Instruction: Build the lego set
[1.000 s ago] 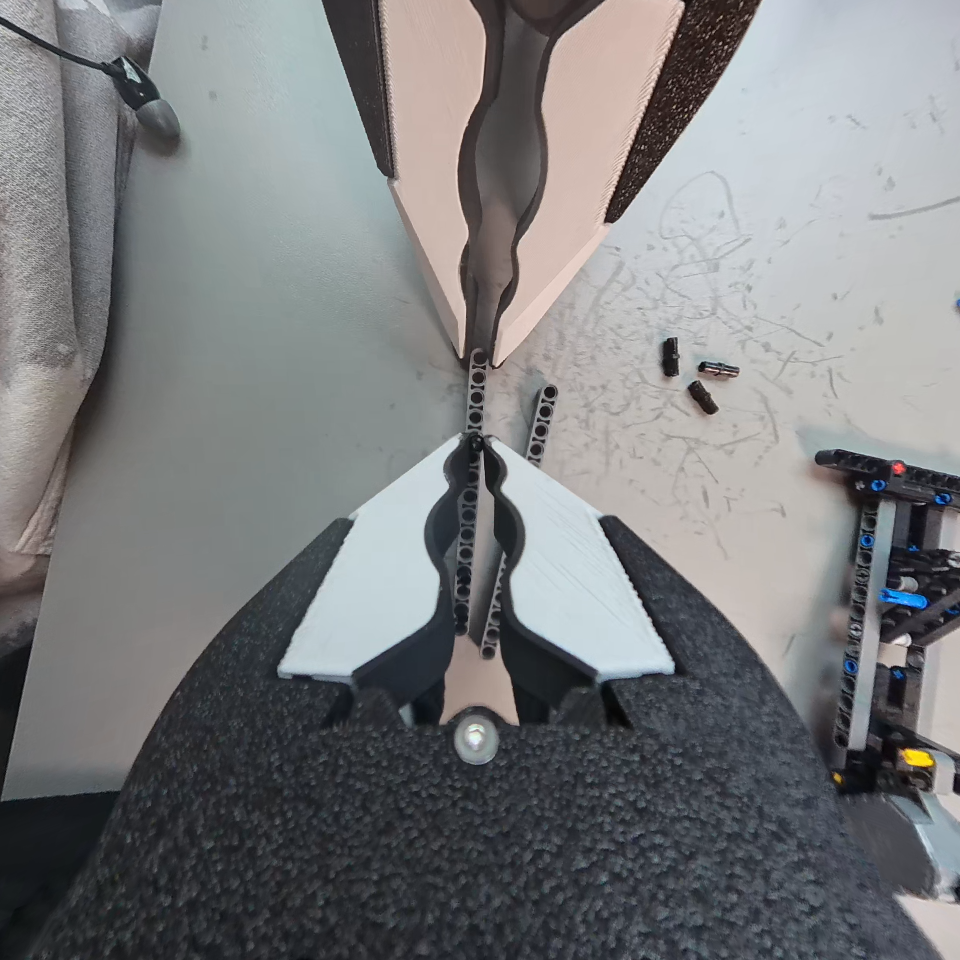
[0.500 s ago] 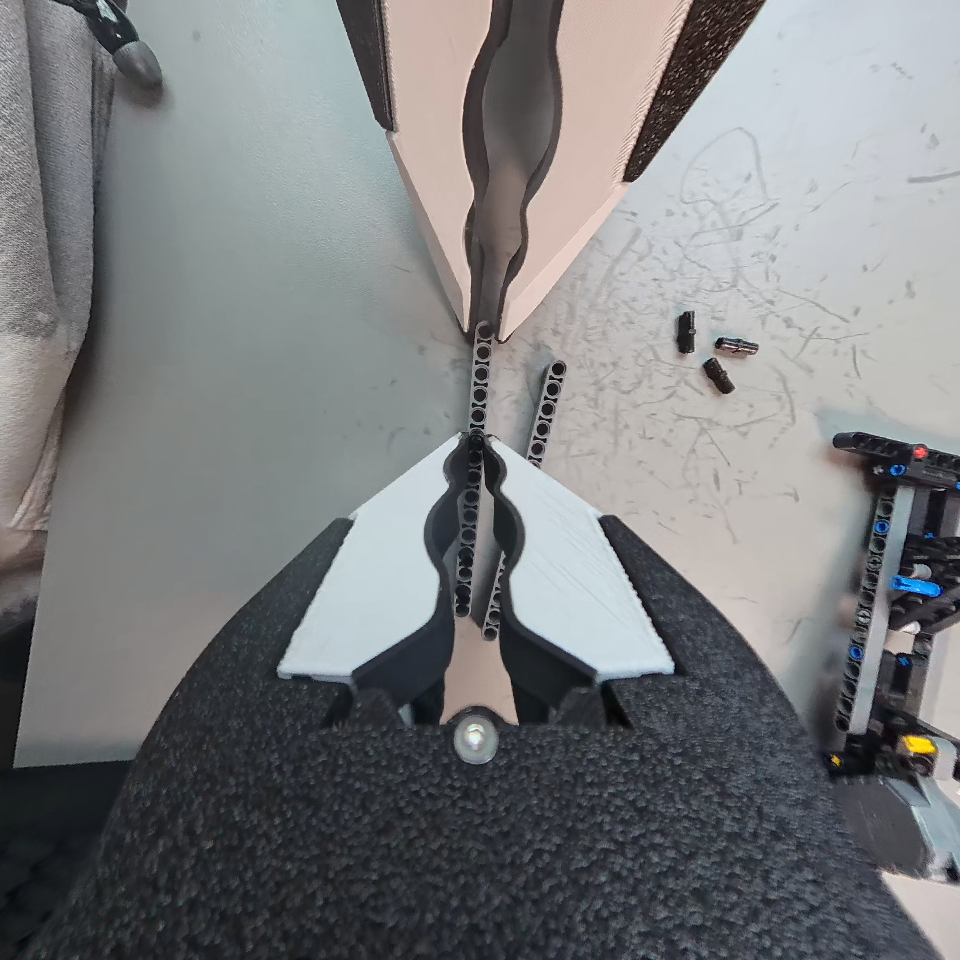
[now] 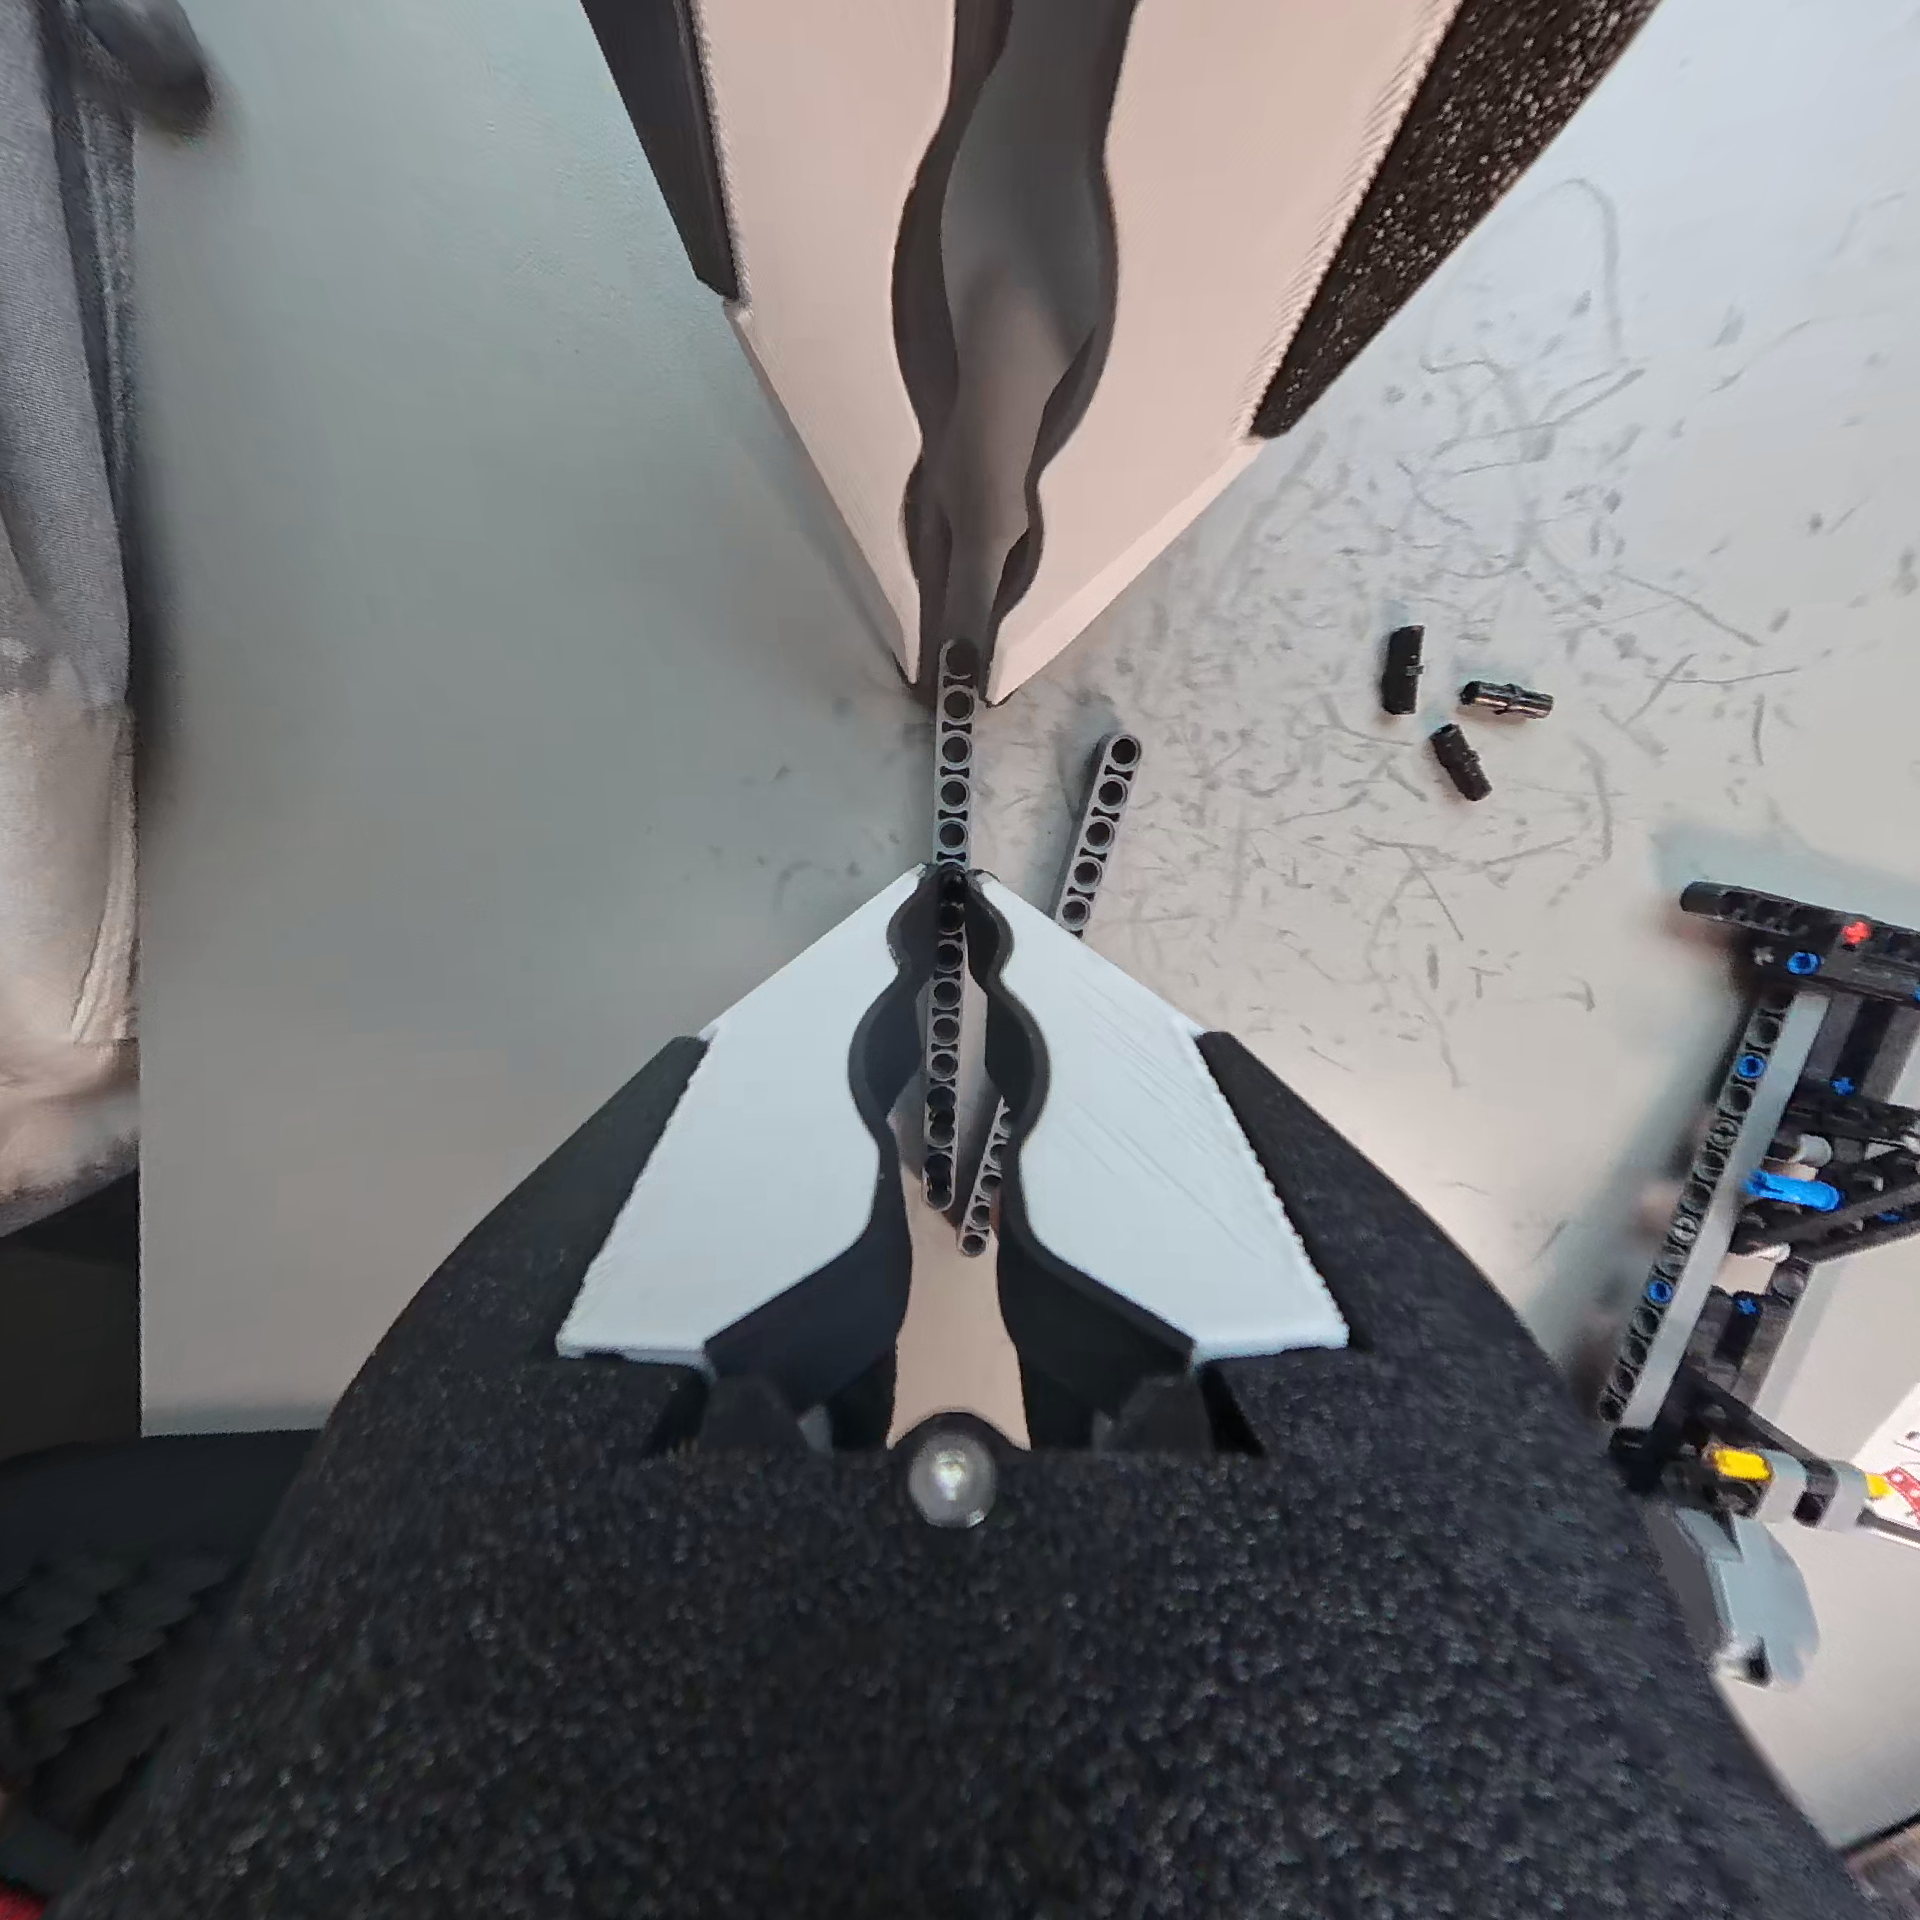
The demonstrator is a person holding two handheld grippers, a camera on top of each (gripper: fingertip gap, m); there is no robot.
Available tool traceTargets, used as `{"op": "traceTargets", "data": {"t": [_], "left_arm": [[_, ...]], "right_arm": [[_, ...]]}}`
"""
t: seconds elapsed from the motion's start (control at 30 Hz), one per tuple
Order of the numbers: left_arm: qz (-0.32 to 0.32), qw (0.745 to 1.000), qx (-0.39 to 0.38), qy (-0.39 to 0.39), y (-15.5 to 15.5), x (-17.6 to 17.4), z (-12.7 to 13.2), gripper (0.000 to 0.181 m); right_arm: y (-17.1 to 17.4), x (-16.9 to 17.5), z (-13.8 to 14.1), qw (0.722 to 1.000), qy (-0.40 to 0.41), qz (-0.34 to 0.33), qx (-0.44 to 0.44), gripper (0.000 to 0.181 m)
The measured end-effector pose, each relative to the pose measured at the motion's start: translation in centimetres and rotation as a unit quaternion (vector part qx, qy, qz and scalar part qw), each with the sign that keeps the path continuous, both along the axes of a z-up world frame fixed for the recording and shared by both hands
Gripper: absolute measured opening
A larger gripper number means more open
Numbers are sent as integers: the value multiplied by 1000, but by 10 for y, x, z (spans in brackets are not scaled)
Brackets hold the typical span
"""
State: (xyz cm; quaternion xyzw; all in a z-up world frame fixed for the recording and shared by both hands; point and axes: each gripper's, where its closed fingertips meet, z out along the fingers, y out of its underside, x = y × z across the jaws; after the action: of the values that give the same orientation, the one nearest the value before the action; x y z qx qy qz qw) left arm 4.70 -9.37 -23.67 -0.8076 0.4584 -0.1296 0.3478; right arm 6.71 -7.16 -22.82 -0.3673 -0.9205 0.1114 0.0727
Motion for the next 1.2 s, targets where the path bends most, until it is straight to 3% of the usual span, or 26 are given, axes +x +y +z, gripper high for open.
{"op": "traceTargets", "data": {"t": [0.33, 0.73, 1.2], "left_arm": [[3, 1000, -1, -1, 1, -1, 0, 9], [2, 1000, 1, 1, 1, -1, 0, 9], [3, 1000, 1, 1, 1, -1, 0, 9]], "right_arm": [[-2, 2, -1, 1000, -18, -22, 3, 3], [-5, -2, -5, 994, 1, -111, -20, 4], [-3, 0, -1, 980, 95, -136, -106, 5]]}}
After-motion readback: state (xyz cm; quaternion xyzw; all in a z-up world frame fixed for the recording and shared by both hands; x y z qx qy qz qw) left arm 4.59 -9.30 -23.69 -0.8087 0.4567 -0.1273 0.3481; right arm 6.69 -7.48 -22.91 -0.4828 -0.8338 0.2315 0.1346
